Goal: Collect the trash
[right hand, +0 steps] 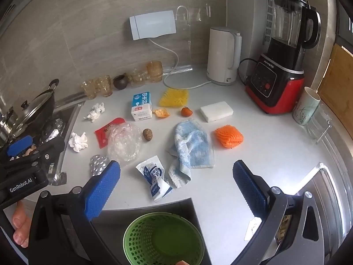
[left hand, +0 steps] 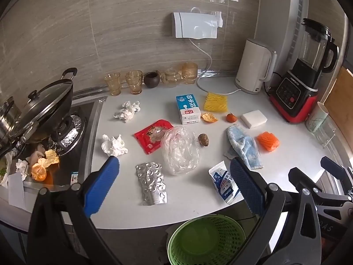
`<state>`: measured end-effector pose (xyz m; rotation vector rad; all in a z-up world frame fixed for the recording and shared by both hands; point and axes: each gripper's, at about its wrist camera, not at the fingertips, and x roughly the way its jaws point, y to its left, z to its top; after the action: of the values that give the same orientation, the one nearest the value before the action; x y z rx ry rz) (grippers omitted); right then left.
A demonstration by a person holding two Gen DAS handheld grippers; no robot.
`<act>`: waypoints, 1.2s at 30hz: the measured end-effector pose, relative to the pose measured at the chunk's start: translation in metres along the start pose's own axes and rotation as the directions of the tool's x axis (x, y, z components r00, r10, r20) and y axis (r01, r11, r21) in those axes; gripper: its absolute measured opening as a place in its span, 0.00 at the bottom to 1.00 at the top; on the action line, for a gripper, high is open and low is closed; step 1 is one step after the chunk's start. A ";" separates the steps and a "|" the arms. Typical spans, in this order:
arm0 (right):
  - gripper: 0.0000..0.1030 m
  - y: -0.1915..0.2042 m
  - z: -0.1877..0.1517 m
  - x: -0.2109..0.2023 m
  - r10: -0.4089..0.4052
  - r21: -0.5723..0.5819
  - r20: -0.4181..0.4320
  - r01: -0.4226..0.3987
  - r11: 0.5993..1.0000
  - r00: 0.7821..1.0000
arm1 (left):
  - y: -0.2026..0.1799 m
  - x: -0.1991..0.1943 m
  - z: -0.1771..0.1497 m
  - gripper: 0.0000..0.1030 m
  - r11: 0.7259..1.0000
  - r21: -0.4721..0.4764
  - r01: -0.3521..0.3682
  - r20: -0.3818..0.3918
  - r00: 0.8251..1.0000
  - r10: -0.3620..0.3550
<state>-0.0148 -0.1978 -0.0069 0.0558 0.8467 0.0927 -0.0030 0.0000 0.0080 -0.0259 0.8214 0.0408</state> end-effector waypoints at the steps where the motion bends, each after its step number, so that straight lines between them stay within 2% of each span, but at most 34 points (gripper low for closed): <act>1: 0.98 -0.001 0.000 0.000 0.001 0.000 -0.001 -0.001 1.000 1.000 | 0.000 0.000 0.000 0.94 1.000 -0.001 0.001 0.000 1.000 -0.001; 36: 0.98 0.002 0.002 0.003 -0.006 0.006 -0.005 0.006 1.000 1.000 | 0.002 0.006 -0.004 0.94 1.000 -0.014 0.013 -0.016 1.000 -0.013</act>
<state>-0.0117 -0.1959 -0.0077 0.0582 0.8520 0.0846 -0.0018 0.0022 0.0009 -0.0452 0.8370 0.0342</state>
